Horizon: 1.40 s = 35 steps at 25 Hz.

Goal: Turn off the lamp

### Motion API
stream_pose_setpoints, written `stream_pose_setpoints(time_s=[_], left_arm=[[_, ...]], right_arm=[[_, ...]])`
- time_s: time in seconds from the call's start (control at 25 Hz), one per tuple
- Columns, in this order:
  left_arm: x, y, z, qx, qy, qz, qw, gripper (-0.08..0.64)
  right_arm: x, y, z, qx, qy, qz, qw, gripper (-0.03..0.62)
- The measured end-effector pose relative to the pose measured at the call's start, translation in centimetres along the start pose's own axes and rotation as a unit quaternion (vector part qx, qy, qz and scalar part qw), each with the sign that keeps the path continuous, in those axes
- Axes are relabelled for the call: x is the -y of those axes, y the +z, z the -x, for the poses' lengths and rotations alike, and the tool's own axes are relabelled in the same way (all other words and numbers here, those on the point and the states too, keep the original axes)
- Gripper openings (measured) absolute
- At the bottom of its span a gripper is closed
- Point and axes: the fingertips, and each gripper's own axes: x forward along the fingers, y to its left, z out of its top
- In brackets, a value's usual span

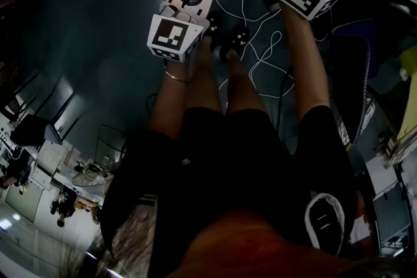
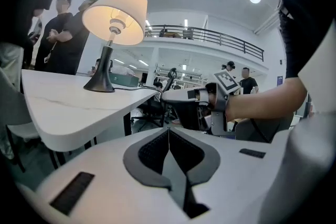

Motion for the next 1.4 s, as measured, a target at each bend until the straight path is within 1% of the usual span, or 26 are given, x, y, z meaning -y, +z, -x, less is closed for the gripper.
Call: stream_pose_setpoints(time_s=[0.16,0.28,0.4,0.48,0.68,0.76,0.8,0.96,1.0,1.08,1.12,1.2,1.28,1.32,1.4], left_arm=[[0.0,0.2,-2.0,0.005,-0.011,-0.01,0.9999,0.009],[0.1,-0.2,-3.7,-0.013,-0.015,-0.016,0.9997,0.009],[0.2,-0.4,-5.2,-0.018,-0.03,-0.02,0.9992,0.009],[0.3,-0.3,-5.9,-0.023,-0.04,-0.019,0.9988,0.009],[0.4,-0.2,-7.1,-0.027,-0.048,-0.027,0.9981,0.014],[0.2,-0.1,-7.5,-0.028,-0.049,-0.018,0.9982,0.057],[0.1,0.0,-7.5,-0.028,-0.049,-0.013,0.9983,0.061],[0.6,0.3,-7.5,-0.017,-0.056,-0.007,0.9982,0.055],[0.8,0.3,-7.6,-0.015,-0.059,-0.009,0.9981,0.026],[1.1,0.2,-7.6,-0.016,-0.066,-0.014,0.9976,0.023],[1.4,0.2,-7.6,-0.017,-0.07,-0.017,0.9973,0.023],[1.7,0.3,-7.4,-0.015,-0.075,-0.016,0.9969,0.021],[1.9,0.4,-7.4,-0.012,-0.077,-0.006,0.9969,0.021],[2.0,0.5,-7.3,-0.011,-0.078,-0.001,0.9969,0.021],[2.2,0.7,-7.3,-0.007,-0.08,0.006,0.9967,0.021]], right_arm=[[-0.7,1.3,0.2,0.015,0.021,-0.021,0.999,0.018],[-1.0,1.8,0.3,0.019,0.037,-0.039,0.998,0.018],[-1.4,2.3,0.2,0.028,0.054,-0.074,0.995,0.018],[-1.7,2.4,0.1,0.031,0.061,-0.085,0.994,0.018],[-1.9,2.6,0.2,0.037,0.069,-0.104,0.991,0.018],[-1.9,2.6,0.1,0.04,0.071,-0.109,0.991,0.018],[-1.9,2.6,0.1,0.04,0.071,-0.11,0.991,0.018],[-1.8,2.1,0.3,0.04,0.069,-0.111,0.991,0.018],[-1.7,2.0,0.4,0.04,0.066,-0.111,0.991,0.018],[-1.4,2.0,0.6,0.041,0.057,-0.101,0.992,0.02],[-1.4,2.0,0.8,0.04,0.05,-0.087,0.994,0.018],[-1.3,2.1,1.2,0.039,0.033,-0.041,0.998,0.02],[-0.9,2.2,1.9,0.041,0.011,0.006,0.999,0.026],[-0.6,2.2,2.4,0.045,-0.003,0.021,0.999,0.032],[0.4,2.1,3.8,0.056,-0.035,0.03,0.997,0.032]])
